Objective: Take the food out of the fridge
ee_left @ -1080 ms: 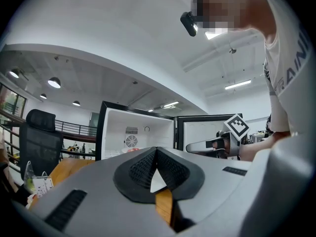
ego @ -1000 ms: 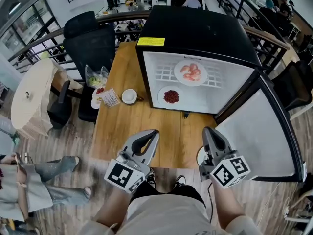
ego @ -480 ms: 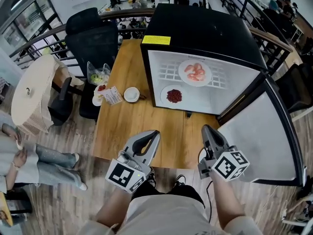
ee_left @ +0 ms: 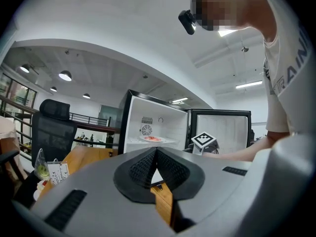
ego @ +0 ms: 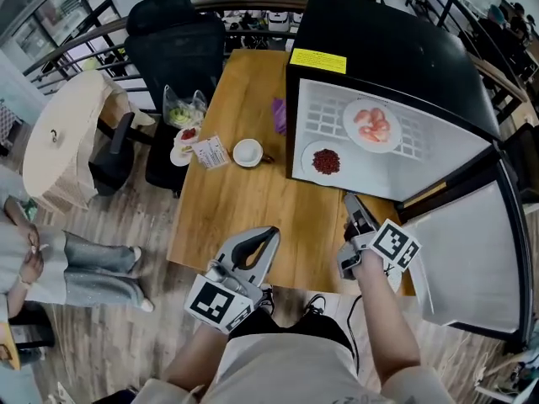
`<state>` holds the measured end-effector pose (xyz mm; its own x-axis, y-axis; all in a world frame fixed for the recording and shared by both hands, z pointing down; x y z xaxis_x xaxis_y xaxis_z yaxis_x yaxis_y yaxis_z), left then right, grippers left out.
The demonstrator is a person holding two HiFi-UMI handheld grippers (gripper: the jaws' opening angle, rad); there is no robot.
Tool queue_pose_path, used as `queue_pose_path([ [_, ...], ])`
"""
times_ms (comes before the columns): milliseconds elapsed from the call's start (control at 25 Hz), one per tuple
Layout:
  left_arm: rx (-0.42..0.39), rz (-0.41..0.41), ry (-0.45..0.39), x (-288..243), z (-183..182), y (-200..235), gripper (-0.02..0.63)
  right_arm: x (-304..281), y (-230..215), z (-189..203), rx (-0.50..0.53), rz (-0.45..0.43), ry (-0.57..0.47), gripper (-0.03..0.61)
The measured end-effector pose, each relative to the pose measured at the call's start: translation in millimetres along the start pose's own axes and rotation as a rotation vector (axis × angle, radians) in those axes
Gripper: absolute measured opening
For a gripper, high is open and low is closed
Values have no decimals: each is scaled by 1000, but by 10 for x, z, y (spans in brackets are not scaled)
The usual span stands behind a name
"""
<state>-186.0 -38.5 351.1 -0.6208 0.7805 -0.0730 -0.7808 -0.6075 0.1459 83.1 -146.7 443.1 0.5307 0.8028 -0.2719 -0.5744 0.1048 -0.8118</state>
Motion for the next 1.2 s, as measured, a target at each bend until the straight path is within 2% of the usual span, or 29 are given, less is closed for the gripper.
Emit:
queue_pose_path([
  [280, 25, -8, 35, -15, 126, 333, 8, -546, -484, 236, -306, 126, 2, 123],
  [400, 34, -5, 52, -43, 185, 453, 8, -721, -669, 318, -391, 160, -12, 123],
  [640, 68, -14, 90, -72, 287, 660, 8, -987, -904, 432, -479, 201, -29, 123],
  [880, 53, -13, 105, -91, 362, 811, 8, -1119, -993, 507, -520, 235, -31, 123],
  [1120, 114, -22, 136, -120, 383, 816, 8, -1169, -1044, 488, -551, 225, -56, 115],
  [1200, 111, -22, 139, -127, 391, 810, 8, -1183, -1069, 487, -568, 221, -56, 101],
])
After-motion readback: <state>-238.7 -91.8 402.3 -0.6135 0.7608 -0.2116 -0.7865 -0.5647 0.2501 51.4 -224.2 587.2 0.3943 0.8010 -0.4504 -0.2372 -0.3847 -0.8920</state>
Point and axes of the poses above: the fingertips, and each gripper's own axes: x backward along the fingers, y to its left, z out of its underside, the point moved 9 cm from there along x, backward along the fingers, and after that the axes turned 2 degrees about x, right-handed, at the moved point
